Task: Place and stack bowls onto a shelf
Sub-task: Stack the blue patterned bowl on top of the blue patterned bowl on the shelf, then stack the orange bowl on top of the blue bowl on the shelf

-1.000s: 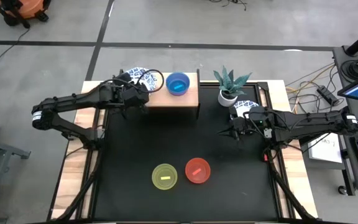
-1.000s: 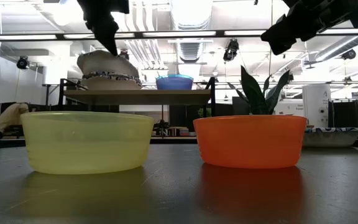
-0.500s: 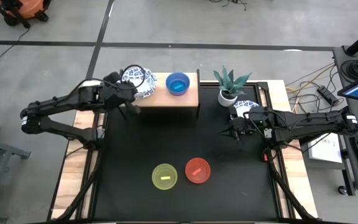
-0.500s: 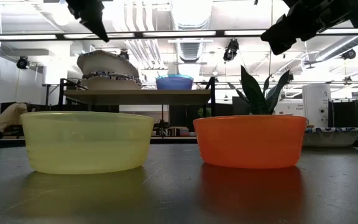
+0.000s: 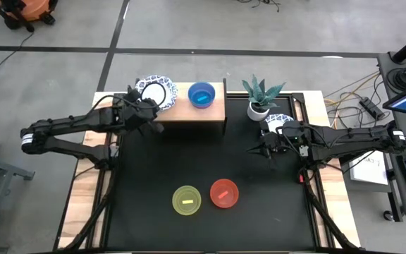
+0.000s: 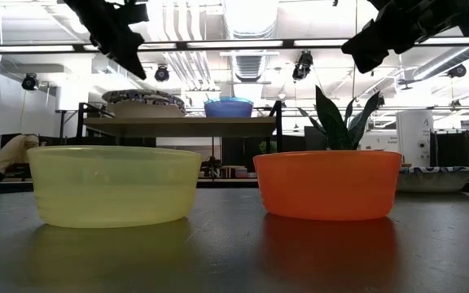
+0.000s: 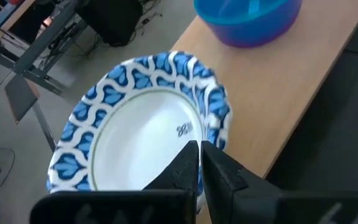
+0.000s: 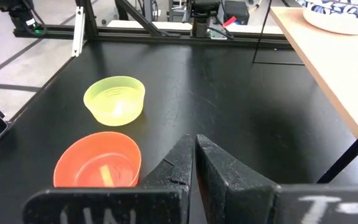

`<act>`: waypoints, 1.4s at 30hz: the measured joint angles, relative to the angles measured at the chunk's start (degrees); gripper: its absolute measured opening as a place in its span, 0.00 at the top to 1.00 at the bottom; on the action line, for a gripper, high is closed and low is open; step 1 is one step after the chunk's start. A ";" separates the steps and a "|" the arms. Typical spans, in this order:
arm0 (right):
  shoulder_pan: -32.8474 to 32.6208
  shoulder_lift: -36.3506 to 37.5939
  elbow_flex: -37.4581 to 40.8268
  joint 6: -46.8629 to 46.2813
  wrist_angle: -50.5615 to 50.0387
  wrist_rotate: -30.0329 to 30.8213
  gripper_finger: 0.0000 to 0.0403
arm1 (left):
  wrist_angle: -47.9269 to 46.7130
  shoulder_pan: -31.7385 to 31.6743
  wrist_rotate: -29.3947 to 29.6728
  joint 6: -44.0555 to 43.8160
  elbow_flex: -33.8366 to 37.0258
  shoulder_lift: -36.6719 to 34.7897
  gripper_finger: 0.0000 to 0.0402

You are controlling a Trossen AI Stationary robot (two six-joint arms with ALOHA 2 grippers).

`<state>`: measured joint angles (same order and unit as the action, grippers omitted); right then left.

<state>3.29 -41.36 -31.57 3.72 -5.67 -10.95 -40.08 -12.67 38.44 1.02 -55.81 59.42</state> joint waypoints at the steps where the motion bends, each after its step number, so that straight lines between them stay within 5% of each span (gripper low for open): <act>1: -0.01 0.00 0.00 -0.18 0.01 -0.01 0.98 | 0.66 0.00 -0.02 0.10 0.00 0.06 1.00; 11: -0.02 0.00 0.00 -7.53 0.46 0.00 0.98 | 5.97 2.15 -1.62 -3.93 0.00 -2.13 1.00; 21: -0.04 -1.46 -0.81 -14.77 0.44 0.43 0.98 | 15.10 20.39 -3.91 -8.42 0.65 -0.04 1.00; 28: -0.75 -9.74 -5.01 -14.49 -1.29 -1.74 0.98 | 18.78 31.49 -1.34 -4.09 2.85 3.70 1.00; 36: -2.90 -20.00 -14.93 -12.06 -12.06 -4.01 0.97 | 18.94 32.33 5.27 -4.91 3.50 8.30 1.00; 42: -5.46 -27.71 -22.28 -11.09 -21.20 -4.02 0.85 | 19.34 32.58 6.15 -5.90 3.50 10.06 1.00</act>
<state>-2.17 -69.07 -53.85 -7.37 -26.88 -14.97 -20.74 19.91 44.59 -4.88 -52.31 69.47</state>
